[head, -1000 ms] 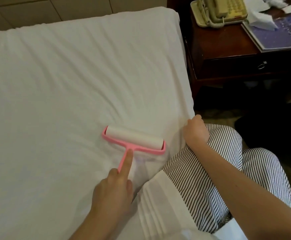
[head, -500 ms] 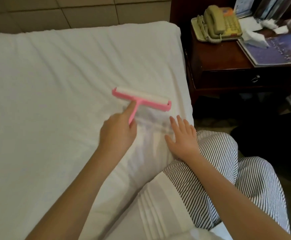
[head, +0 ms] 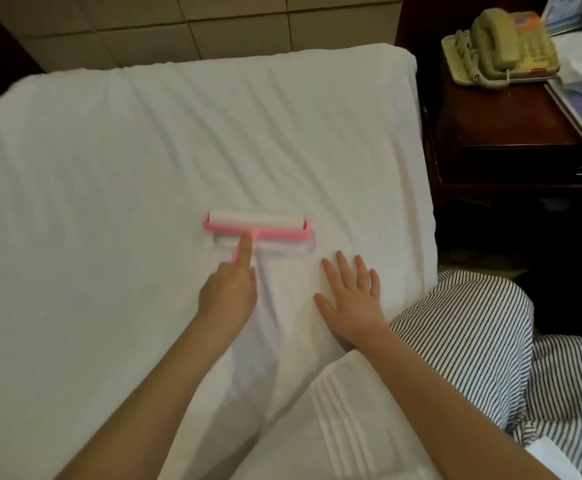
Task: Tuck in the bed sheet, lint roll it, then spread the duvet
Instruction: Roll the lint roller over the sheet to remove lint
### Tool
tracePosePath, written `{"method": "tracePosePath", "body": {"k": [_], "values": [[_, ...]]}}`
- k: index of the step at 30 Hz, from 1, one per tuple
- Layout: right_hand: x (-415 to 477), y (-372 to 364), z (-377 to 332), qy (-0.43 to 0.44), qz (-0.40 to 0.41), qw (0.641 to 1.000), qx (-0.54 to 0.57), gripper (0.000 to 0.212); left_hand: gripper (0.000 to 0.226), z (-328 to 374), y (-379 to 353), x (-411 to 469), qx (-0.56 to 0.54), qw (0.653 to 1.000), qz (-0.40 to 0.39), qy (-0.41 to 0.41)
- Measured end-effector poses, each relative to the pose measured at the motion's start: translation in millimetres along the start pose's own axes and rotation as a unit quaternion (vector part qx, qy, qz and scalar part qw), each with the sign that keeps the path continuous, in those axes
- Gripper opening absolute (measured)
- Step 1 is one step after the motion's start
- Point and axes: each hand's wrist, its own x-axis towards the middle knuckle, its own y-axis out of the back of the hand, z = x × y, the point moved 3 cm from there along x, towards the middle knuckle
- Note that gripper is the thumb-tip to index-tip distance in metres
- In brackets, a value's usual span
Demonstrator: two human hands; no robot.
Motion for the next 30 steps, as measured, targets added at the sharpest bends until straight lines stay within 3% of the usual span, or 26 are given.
{"method": "tracePosePath", "body": {"k": [4,7,12,18,22,25,30], "values": [[-4,4,-2,-0.01,-0.002,1.0,0.028,0.073,0.06,19,3,27,-0.016,1.0,0.008,-0.014],[-4,7,1,-0.039,0.013,0.997,0.068,0.058,0.066,6,-4,-19,0.008,1.0,-0.011,0.005],[-2,8,1,-0.055,0.022,0.993,0.105,0.052,0.067,-13,-17,-95,0.103,0.993,-0.06,-0.002],[-8,8,0,-0.034,0.017,0.996,0.081,0.05,0.07,2,-9,-11,0.01,0.999,-0.002,-0.047],[-11,7,4,-0.032,0.016,0.999,0.032,0.056,0.071,17,7,35,-0.053,0.996,-0.01,-0.077],[-11,6,5,-0.051,0.013,0.998,0.022,0.059,0.07,8,7,1,-0.026,0.998,-0.017,-0.063],[-8,10,1,-0.076,0.018,0.992,0.101,0.052,0.075,-24,-13,-101,0.076,0.992,-0.083,-0.06]]}}
